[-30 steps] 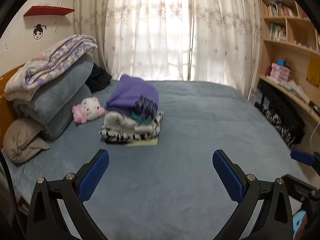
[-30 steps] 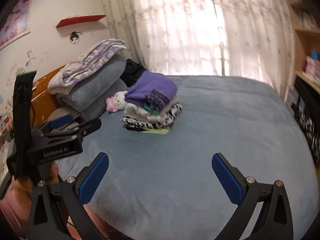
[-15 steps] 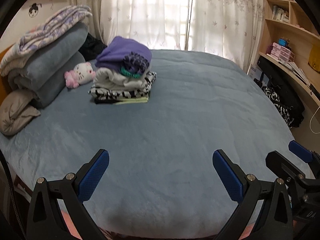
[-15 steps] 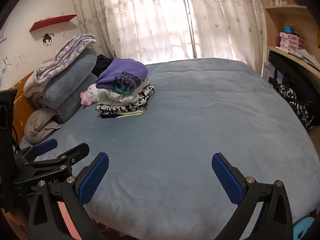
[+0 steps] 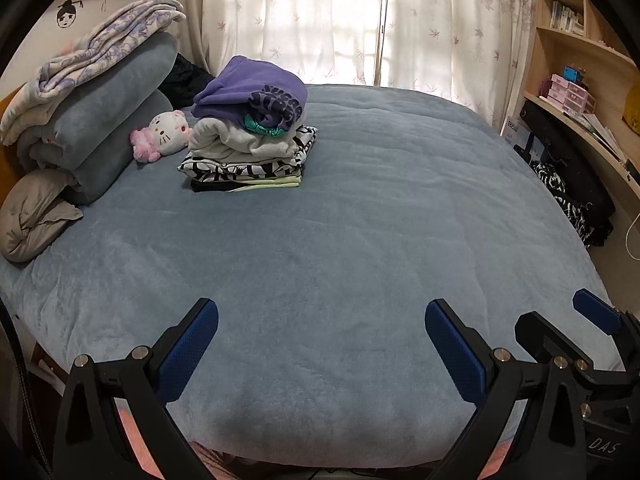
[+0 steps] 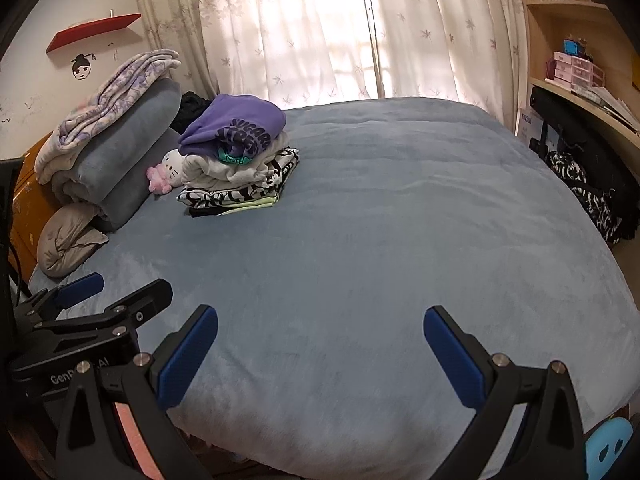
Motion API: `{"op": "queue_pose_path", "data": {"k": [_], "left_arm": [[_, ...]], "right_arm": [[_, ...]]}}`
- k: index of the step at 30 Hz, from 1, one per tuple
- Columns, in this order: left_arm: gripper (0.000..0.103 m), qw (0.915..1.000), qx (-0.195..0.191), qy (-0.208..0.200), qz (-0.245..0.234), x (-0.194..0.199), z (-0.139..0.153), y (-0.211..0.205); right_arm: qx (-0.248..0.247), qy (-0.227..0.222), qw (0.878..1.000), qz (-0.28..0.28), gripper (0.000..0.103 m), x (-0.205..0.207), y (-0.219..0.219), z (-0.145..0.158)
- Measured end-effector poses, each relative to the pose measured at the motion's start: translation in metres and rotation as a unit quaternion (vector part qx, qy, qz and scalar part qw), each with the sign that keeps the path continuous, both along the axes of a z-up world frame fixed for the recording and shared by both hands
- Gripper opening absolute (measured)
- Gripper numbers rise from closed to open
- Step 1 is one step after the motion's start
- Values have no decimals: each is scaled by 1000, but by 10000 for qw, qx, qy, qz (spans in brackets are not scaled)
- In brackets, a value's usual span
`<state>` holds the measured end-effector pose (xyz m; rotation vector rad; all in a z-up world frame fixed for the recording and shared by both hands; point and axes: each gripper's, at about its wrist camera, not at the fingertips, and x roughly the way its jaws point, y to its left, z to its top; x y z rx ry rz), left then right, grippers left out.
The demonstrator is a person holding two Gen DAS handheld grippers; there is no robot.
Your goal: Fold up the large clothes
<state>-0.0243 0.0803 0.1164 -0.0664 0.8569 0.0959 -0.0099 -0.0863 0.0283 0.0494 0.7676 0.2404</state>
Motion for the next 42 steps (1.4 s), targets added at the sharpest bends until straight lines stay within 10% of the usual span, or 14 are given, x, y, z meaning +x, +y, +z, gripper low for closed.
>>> {"op": "queue_pose_path", "data": {"k": [42], "left_arm": [[102,9995,153,249,157,4,-8,4]], "right_arm": [[34,255,9996,-99,103,7,4,-12]]}}
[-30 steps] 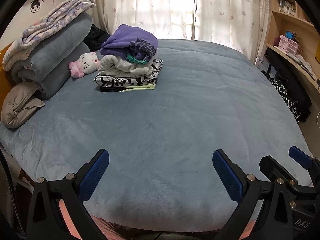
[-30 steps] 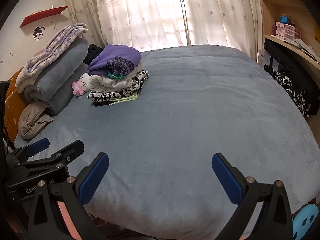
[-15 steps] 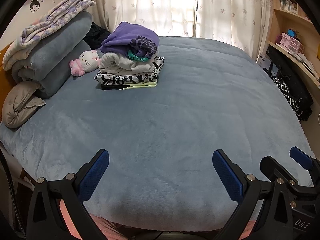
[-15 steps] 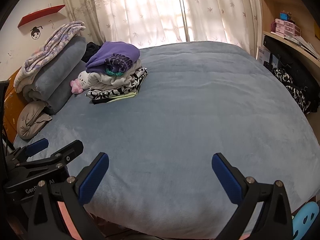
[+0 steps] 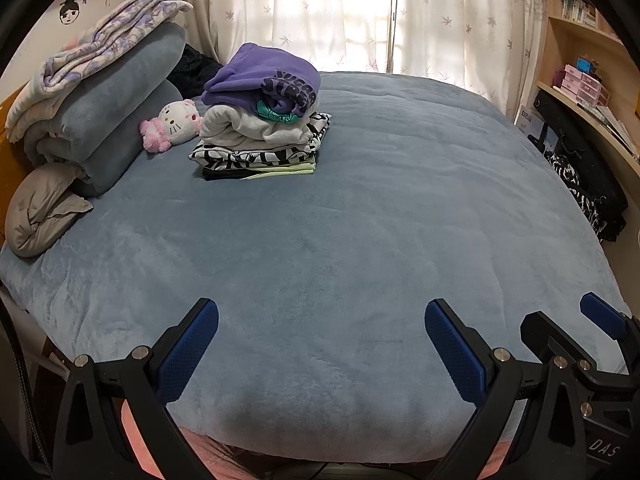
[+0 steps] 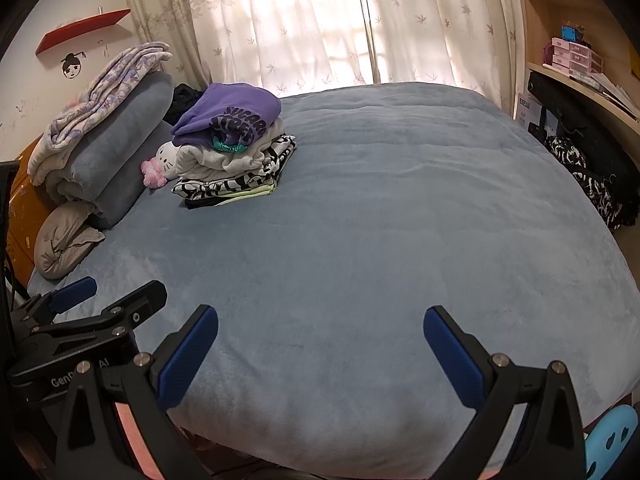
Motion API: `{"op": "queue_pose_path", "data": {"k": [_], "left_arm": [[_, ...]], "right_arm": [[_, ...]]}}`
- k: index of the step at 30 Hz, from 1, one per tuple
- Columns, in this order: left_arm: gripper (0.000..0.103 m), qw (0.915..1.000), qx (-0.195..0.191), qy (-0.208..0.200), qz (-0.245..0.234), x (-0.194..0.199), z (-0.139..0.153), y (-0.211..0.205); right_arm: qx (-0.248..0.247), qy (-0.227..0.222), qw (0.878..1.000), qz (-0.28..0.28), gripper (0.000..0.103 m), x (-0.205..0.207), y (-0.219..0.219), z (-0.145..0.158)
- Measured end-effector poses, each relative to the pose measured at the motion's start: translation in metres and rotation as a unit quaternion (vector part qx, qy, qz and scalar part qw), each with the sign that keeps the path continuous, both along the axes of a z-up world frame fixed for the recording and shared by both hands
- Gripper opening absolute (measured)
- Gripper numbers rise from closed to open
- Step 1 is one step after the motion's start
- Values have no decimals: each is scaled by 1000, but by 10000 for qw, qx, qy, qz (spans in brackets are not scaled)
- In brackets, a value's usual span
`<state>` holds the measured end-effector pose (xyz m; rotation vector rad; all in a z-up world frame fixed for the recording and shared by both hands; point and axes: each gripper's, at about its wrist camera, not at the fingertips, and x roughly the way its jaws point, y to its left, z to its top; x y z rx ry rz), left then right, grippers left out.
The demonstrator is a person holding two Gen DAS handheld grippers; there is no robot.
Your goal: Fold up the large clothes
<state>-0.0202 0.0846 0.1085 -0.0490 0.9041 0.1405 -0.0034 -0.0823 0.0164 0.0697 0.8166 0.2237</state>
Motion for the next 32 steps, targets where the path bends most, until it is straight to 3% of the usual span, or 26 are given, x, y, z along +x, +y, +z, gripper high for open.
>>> {"op": "queue_pose_path", "data": {"k": [32], "left_arm": [[102,10000,71,24,-26,0,-1,2]], "right_arm": [[8,7,10000,6,103,0,1,-1]]}}
